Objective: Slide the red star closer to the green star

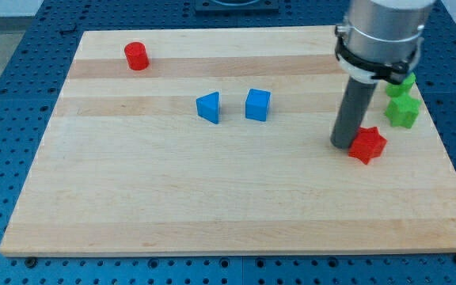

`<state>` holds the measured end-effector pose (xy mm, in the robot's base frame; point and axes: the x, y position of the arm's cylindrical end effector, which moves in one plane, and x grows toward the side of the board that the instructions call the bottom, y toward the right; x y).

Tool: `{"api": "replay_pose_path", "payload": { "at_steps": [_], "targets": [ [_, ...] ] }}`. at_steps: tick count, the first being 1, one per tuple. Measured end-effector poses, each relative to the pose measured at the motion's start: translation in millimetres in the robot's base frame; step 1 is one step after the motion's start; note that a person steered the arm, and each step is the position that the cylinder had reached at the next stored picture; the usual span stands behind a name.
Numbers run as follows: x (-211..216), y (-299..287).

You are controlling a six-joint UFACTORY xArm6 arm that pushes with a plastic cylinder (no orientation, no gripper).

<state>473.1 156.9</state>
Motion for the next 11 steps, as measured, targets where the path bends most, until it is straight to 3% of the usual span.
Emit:
{"api": "replay_pose_path", "payload": {
  "at_steps": [4, 6, 11],
  "targets": [
    [40, -5],
    [26, -4],
    [26, 69]
  ]
}}
